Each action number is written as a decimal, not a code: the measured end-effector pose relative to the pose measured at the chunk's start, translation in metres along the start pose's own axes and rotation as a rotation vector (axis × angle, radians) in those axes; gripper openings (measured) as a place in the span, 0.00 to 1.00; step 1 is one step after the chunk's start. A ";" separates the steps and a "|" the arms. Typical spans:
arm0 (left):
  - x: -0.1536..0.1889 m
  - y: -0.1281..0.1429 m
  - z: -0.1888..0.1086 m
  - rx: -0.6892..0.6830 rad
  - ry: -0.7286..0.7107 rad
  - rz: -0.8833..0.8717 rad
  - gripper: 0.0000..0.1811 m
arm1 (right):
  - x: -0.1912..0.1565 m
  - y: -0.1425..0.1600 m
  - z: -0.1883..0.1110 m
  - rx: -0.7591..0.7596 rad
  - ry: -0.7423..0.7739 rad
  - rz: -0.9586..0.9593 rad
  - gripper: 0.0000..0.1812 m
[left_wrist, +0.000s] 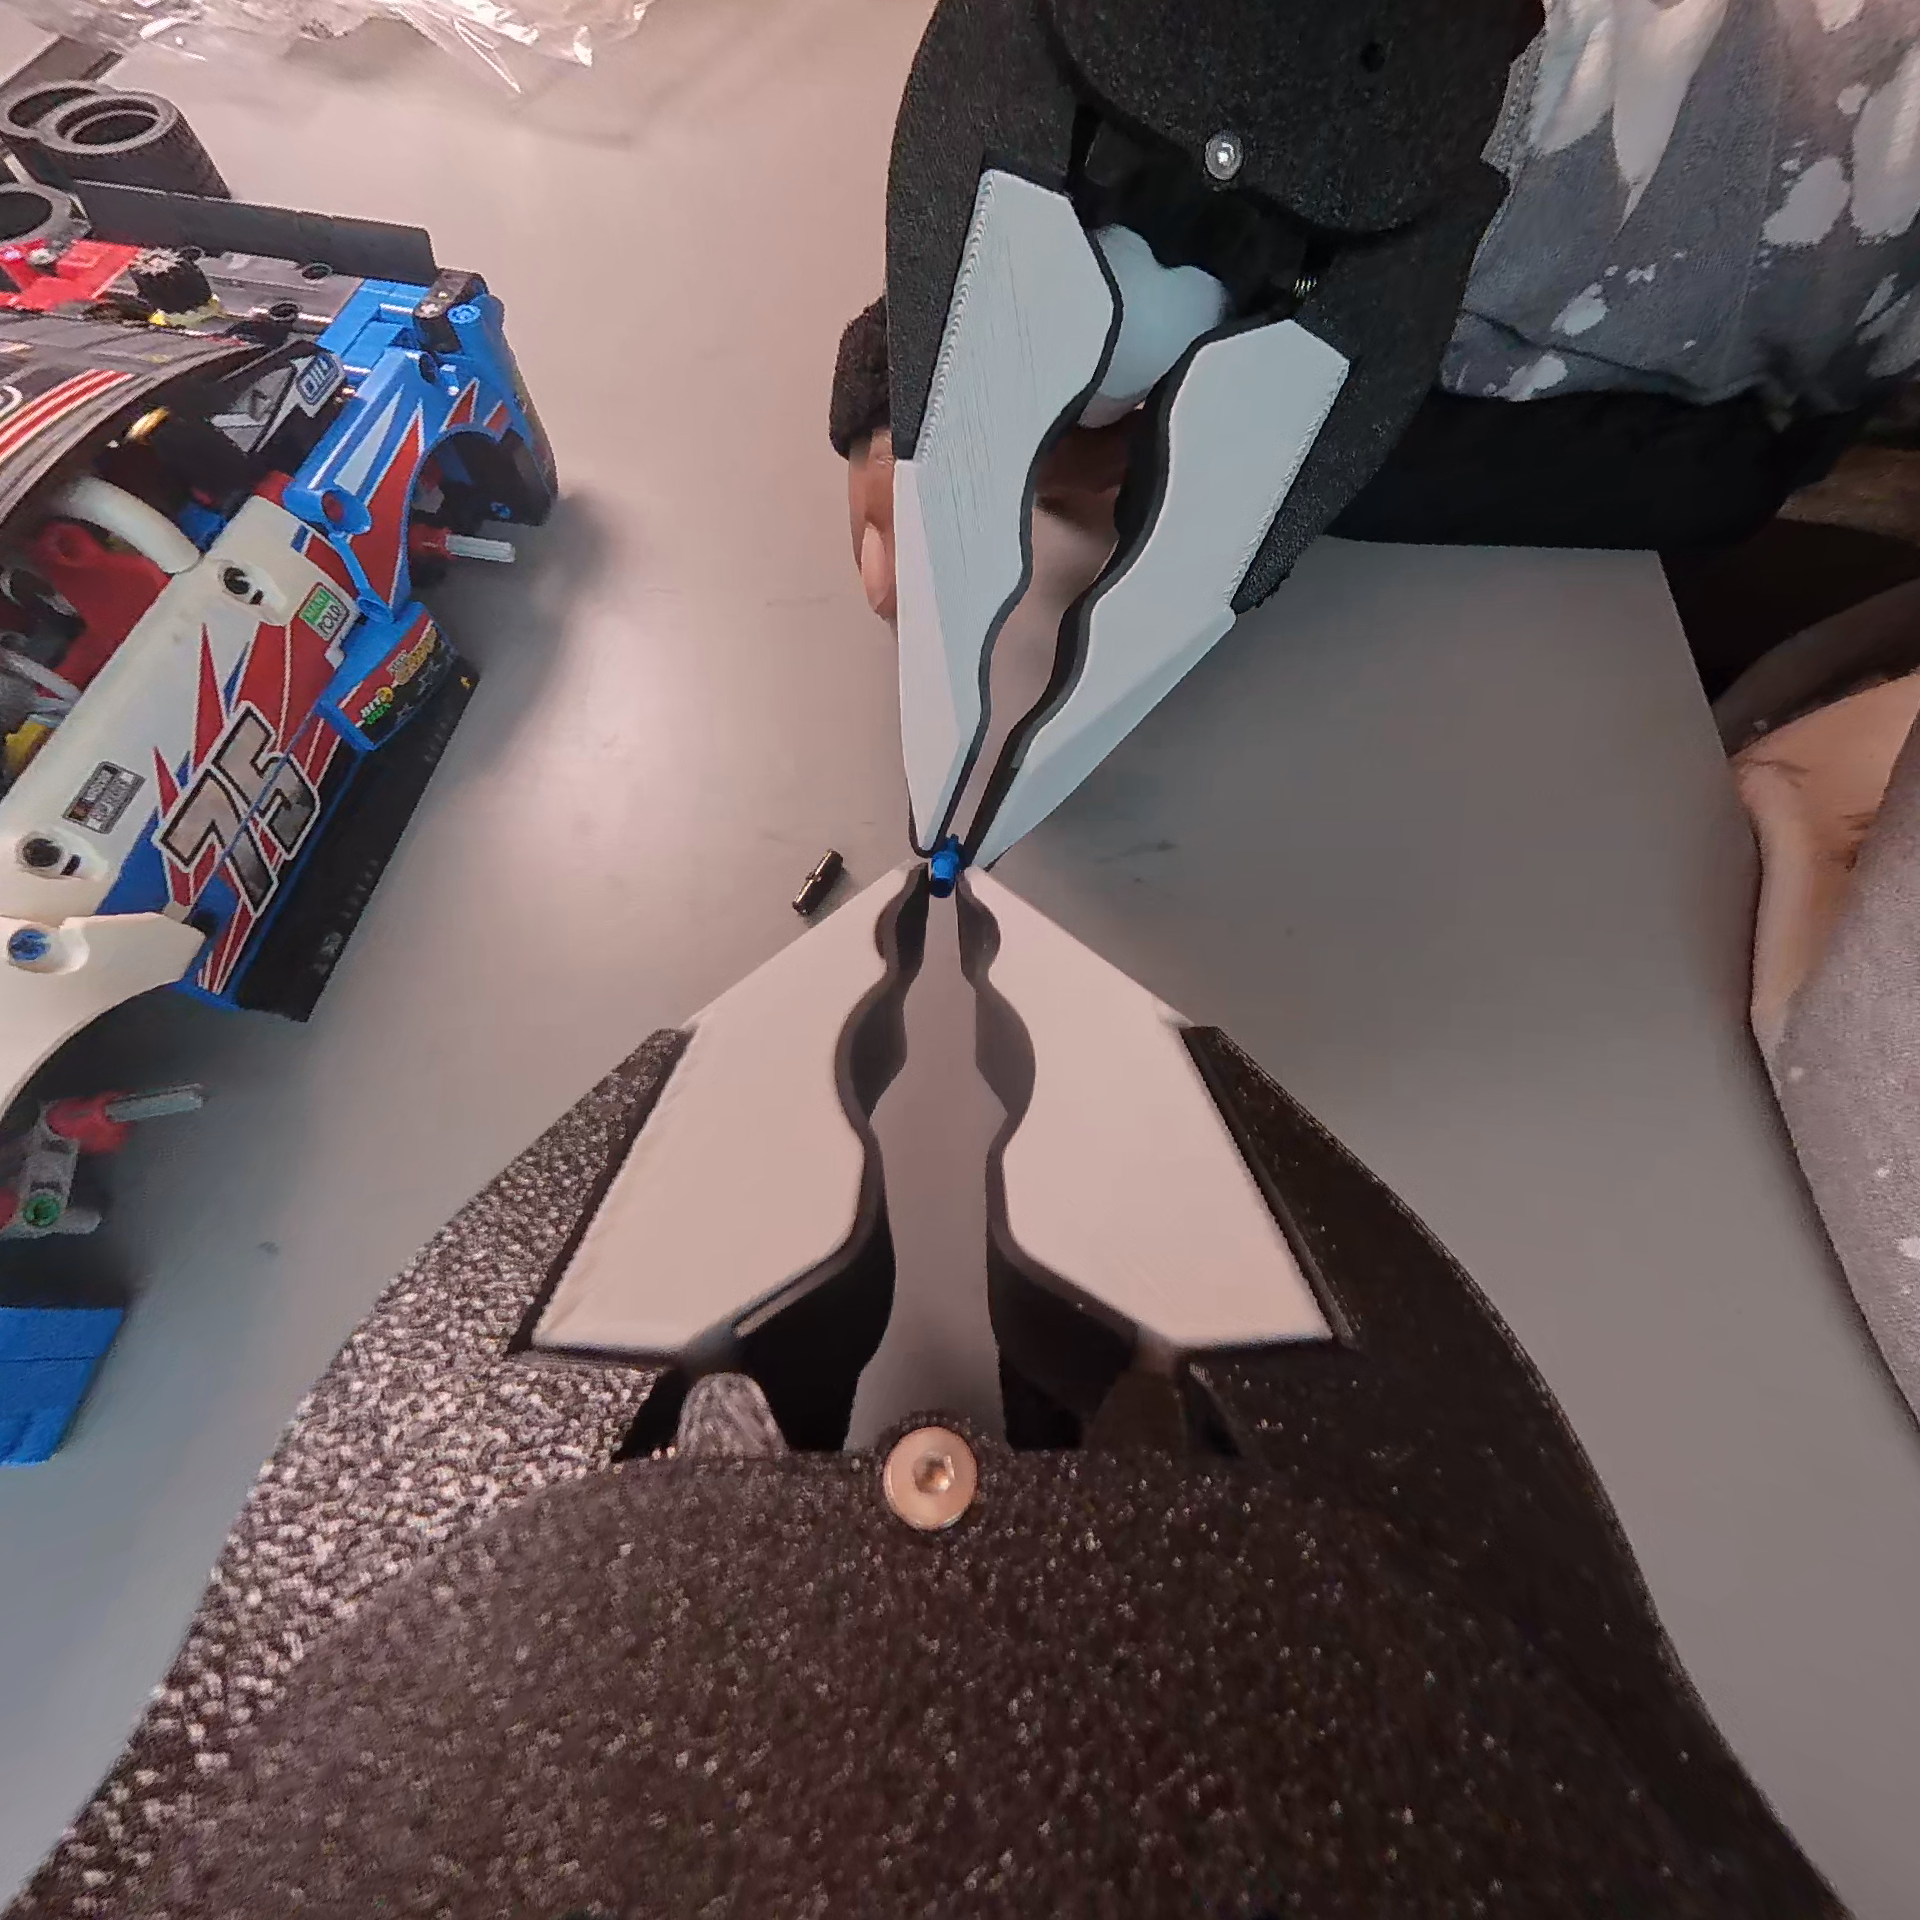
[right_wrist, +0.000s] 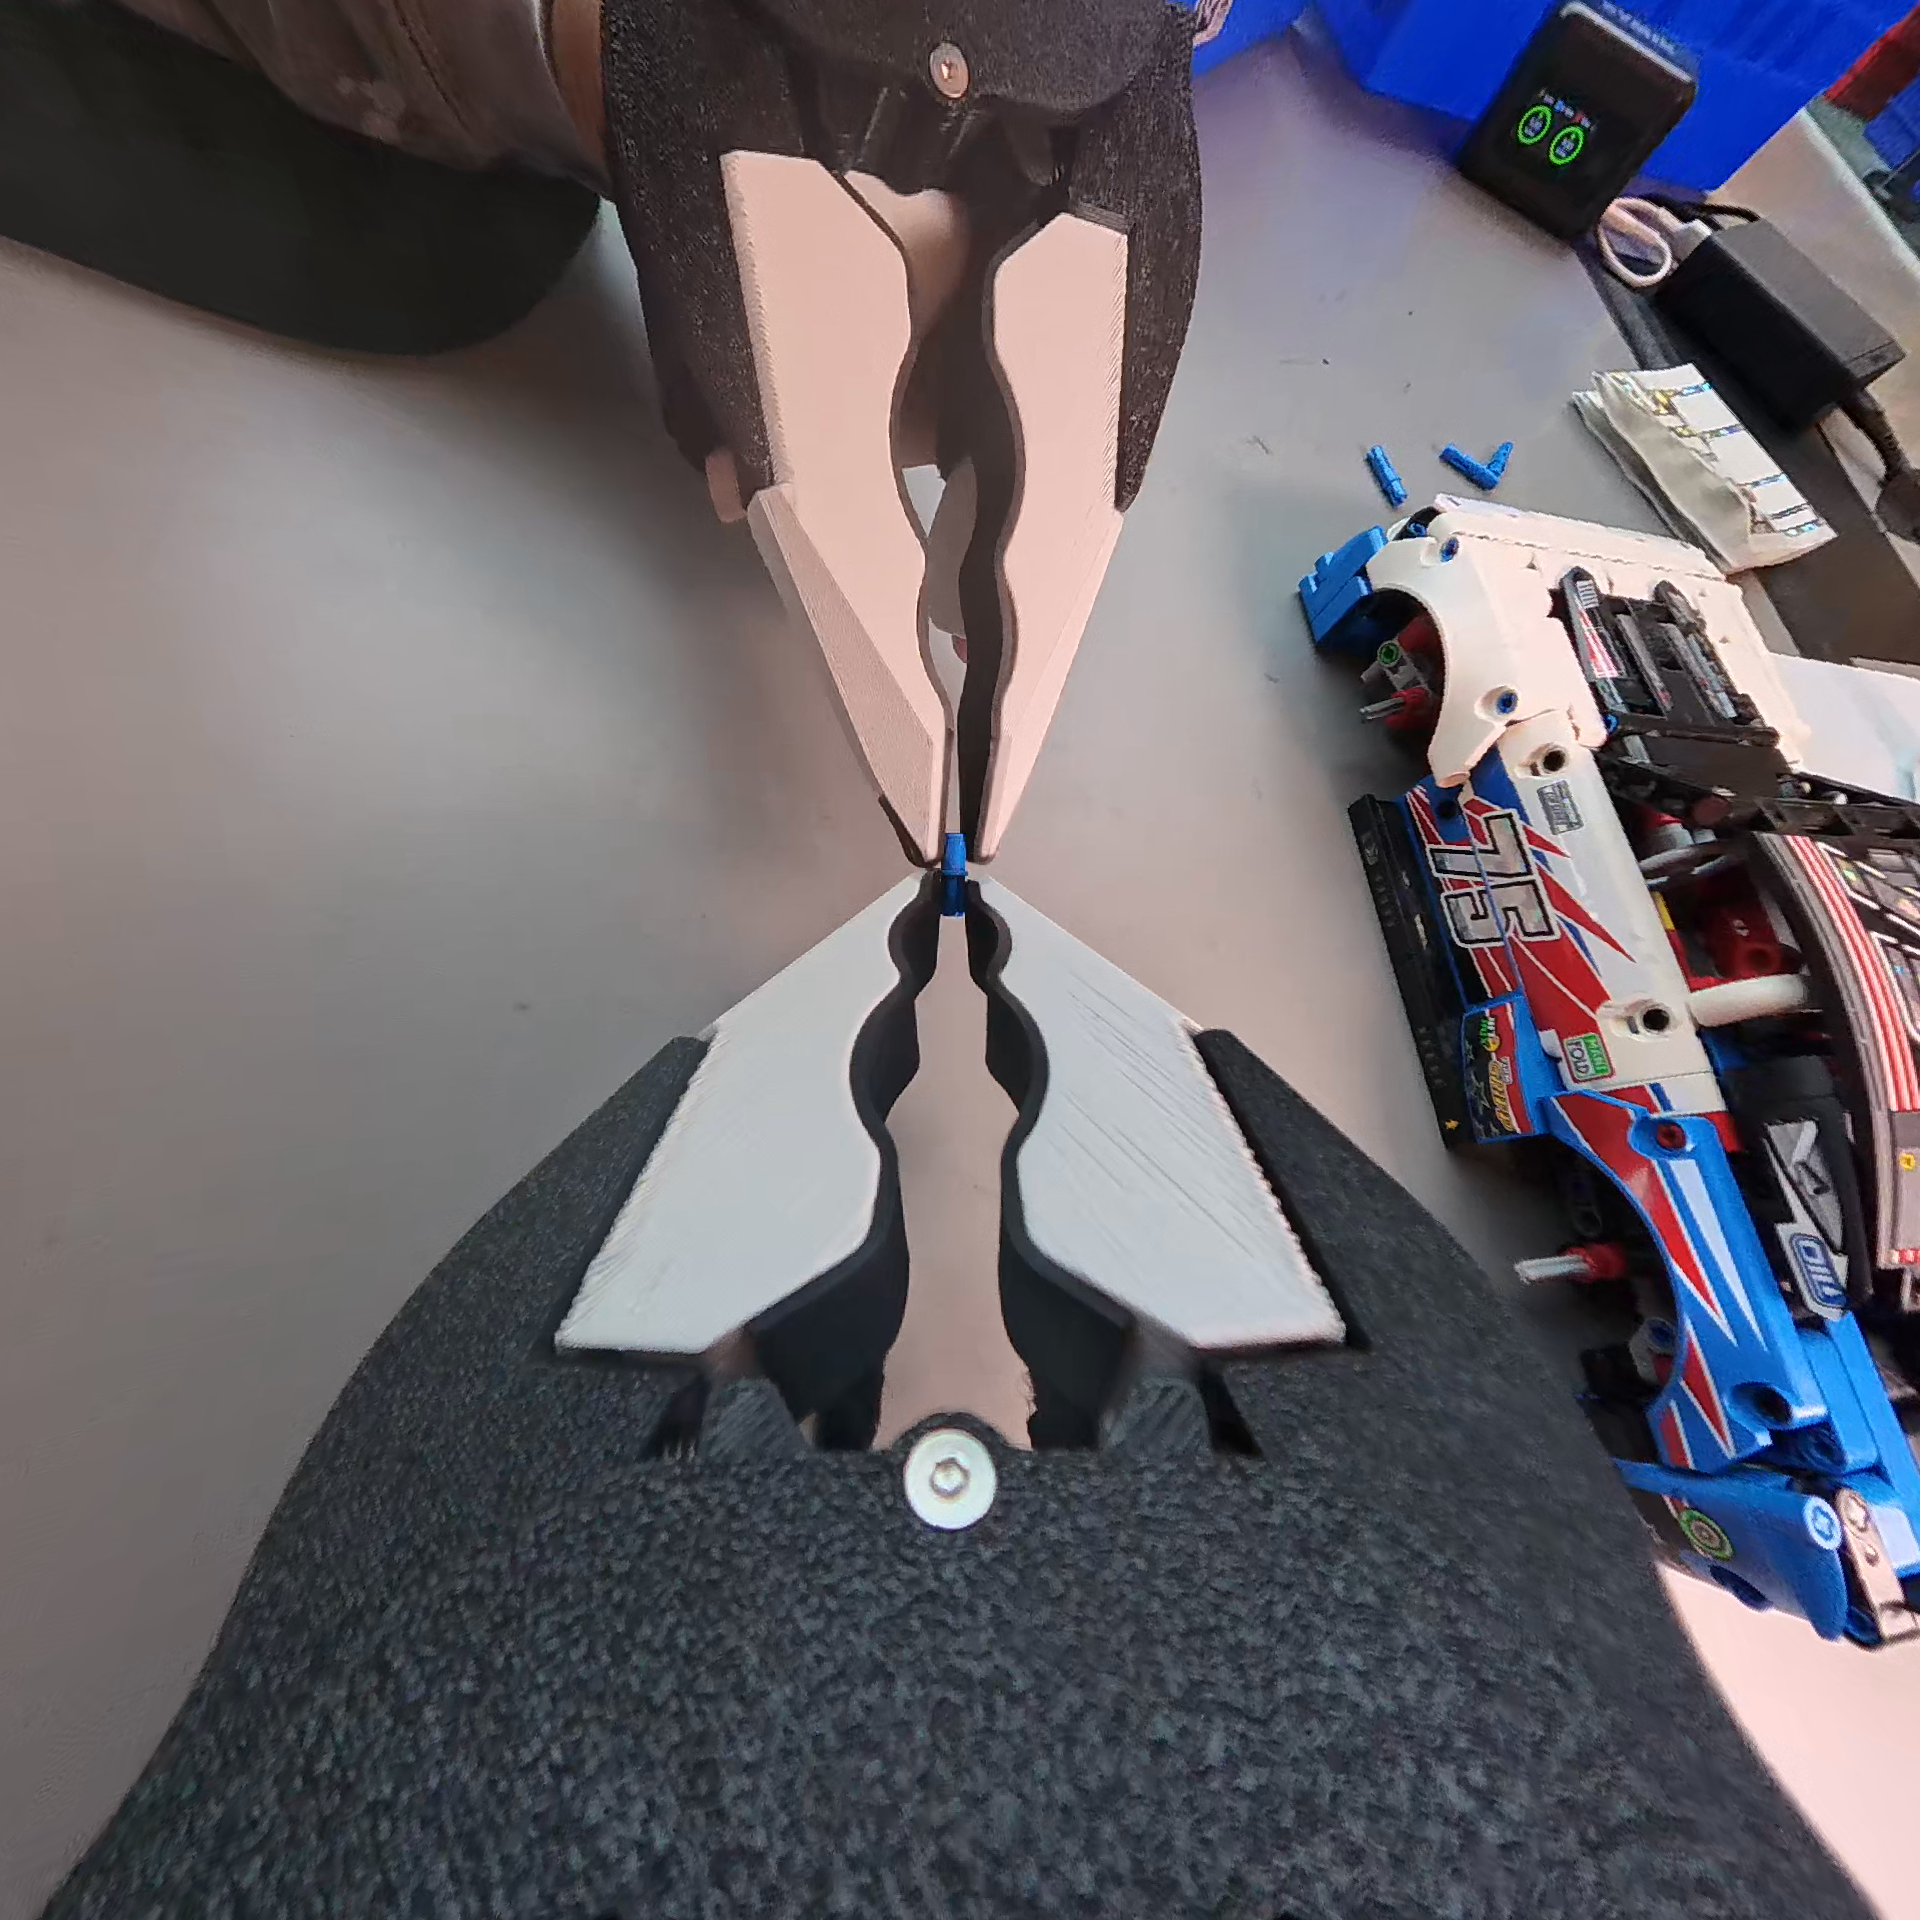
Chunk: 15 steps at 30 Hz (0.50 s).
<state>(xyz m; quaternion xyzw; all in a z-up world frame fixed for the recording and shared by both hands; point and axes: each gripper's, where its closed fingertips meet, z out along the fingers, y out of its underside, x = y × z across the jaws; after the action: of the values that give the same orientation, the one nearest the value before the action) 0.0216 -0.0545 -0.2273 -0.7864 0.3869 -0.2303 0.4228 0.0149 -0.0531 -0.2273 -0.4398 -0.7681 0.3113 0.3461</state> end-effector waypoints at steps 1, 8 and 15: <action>0.000 0.000 0.000 -0.002 0.002 0.000 0.02 | 0.000 0.000 0.000 -0.002 0.000 -0.003 0.02; -0.004 0.005 -0.002 -0.026 -0.010 -0.025 0.02 | 0.001 0.004 0.001 -0.015 0.003 0.009 0.03; -0.105 0.021 -0.056 0.001 -0.470 -0.187 0.02 | 0.024 0.030 0.003 -0.134 0.078 0.120 0.06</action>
<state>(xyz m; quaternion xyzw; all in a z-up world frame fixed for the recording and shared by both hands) -0.0882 -0.0050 -0.2188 -0.8505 0.2037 -0.0793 0.4783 0.0178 -0.0194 -0.2462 -0.5190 -0.7454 0.2621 0.3261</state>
